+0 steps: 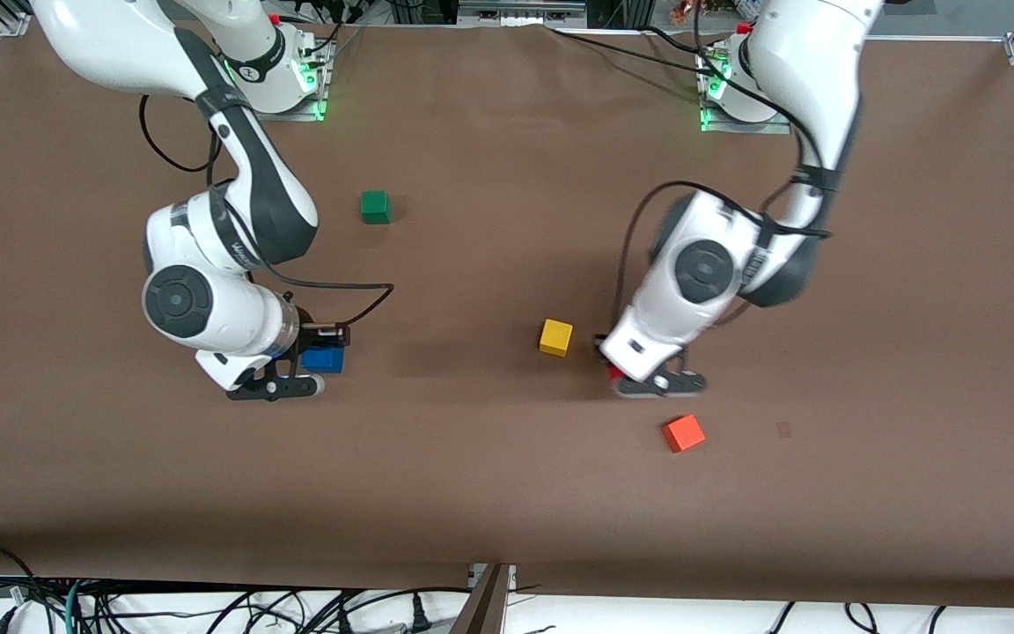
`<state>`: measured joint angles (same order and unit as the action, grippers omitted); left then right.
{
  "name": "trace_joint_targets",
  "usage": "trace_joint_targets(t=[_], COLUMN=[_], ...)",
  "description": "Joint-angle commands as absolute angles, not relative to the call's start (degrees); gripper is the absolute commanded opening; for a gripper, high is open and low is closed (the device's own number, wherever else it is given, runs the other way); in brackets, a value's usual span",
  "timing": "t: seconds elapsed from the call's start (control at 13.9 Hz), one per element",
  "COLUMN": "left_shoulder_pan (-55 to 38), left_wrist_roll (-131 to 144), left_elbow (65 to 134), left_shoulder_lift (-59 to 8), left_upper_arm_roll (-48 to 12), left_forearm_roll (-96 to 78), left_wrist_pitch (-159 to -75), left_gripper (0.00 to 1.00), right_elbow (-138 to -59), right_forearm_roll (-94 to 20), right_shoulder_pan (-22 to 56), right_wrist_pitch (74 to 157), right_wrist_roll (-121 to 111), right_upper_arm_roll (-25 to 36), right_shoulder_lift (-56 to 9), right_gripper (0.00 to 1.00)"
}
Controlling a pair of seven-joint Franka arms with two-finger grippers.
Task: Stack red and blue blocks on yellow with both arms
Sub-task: 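Carry the red cube onto the yellow cube with the left gripper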
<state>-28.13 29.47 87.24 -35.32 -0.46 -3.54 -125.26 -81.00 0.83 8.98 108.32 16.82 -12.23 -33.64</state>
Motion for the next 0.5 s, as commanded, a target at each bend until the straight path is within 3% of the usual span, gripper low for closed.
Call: trace_joint_targets(t=[0.0,0.43], left_shoulder_pan=[-33.82,-41.56], left_wrist_roll=[31.73,30.67], left_elbow=[87.89,88.33], left_shoulder_lift=[-34.63,-36.56], left_upper_arm_roll=[0.79,0.7], left_forearm_roll=[-3.87,1.22], left_wrist_pitch=[-124.54,-124.72], left_gripper=[0.0,0.0], right_elbow=[-74.2,-65.92], right_forearm_roll=[1.14,0.09], right_shoulder_pan=[10.19,12.04], right_wrist_pitch=[105.3,103.01], right_wrist_roll=[16.96,21.53], right_upper_arm_roll=[-12.74,-12.83], right_shoulder_lift=[-36.73,-41.13], right_gripper=[0.28,0.28])
